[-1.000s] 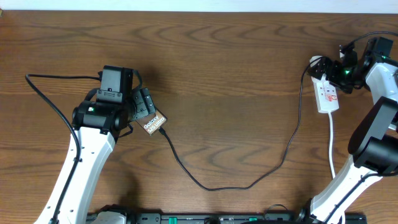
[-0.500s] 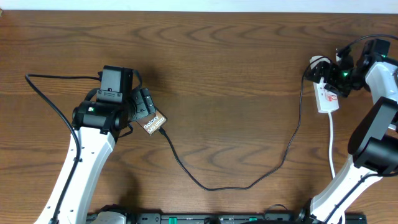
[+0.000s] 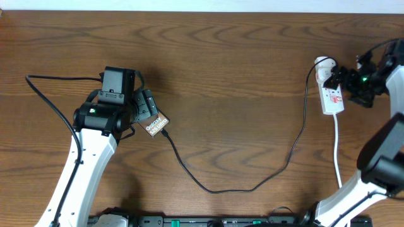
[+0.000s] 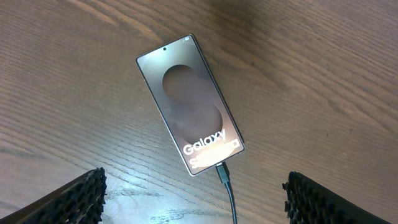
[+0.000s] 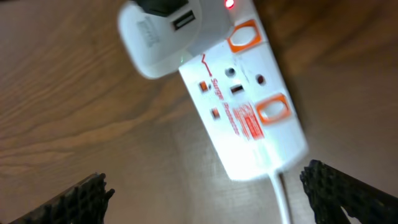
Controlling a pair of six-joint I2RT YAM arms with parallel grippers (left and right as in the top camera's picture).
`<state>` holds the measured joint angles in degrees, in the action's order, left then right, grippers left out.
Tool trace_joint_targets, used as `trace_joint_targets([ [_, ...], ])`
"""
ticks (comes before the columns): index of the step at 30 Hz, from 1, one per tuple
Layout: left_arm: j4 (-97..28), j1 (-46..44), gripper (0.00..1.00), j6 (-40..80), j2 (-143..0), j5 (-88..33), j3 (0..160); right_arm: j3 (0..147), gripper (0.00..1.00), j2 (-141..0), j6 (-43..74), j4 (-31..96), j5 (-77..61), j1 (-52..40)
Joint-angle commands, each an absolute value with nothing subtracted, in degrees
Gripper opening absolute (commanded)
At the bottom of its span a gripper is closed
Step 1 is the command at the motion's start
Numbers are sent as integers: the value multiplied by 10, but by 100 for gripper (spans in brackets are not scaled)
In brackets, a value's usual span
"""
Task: Plug charger to phone and switch on socket
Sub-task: 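Lift the right gripper up and right away from the power strip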
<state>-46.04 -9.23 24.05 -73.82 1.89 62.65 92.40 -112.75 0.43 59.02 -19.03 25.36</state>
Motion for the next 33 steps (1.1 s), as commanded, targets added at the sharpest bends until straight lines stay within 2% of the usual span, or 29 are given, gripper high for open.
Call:
trace_joint_targets([
  [1, -460, -95, 90, 243, -737, 30, 633, 922, 99, -1064, 27, 604, -159, 253],
  [13, -460, -95, 89, 243, -737, 30, 633, 922, 99, -931, 152, 722, -155, 236],
  [33, -460, -95, 90, 243, -737, 30, 633, 922, 99, -929, 154, 745, -155, 236],
])
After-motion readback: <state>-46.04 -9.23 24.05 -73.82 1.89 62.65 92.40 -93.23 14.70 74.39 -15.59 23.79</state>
